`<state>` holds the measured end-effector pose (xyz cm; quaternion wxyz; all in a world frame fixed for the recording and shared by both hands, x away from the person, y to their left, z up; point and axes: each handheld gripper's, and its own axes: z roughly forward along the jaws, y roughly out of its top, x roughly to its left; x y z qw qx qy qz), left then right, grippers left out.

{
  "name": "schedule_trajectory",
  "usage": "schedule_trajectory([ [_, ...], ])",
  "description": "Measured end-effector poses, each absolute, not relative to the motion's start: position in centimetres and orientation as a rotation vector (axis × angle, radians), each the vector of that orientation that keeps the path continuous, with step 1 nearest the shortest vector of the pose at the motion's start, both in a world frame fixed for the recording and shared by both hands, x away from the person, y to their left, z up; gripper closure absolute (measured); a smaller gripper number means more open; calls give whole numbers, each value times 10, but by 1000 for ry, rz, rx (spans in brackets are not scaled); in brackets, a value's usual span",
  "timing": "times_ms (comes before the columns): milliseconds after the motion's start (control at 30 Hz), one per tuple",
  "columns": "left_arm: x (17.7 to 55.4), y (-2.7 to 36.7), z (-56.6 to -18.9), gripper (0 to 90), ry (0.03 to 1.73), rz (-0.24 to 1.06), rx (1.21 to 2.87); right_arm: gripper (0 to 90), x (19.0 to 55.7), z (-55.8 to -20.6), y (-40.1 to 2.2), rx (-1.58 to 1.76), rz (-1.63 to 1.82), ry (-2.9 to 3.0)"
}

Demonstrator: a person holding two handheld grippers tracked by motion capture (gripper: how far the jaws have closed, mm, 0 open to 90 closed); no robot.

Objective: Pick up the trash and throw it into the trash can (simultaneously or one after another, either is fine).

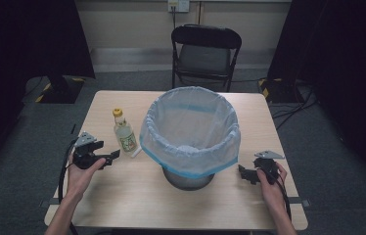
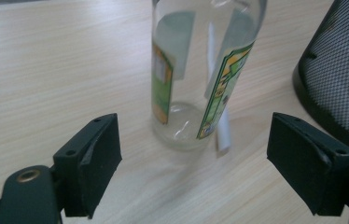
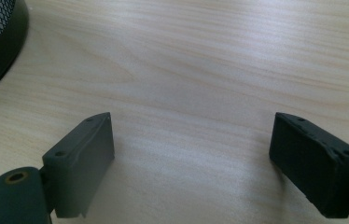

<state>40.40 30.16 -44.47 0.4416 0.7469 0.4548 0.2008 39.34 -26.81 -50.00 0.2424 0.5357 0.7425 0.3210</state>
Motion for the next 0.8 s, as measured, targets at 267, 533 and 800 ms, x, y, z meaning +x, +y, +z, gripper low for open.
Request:
schedule_trajectory([
  [267, 417, 295, -440, 162, 1086, 508, 1903, 131, 393, -500, -268, 1464, 878, 2030],
  [533, 437, 292, -430, 168, 1084, 473, 1892, 131, 393, -500, -268, 1464, 878, 2030],
  [800, 453, 283, -434, 156, 1057, 498, 1923, 131, 393, -500, -268, 1464, 878, 2030],
])
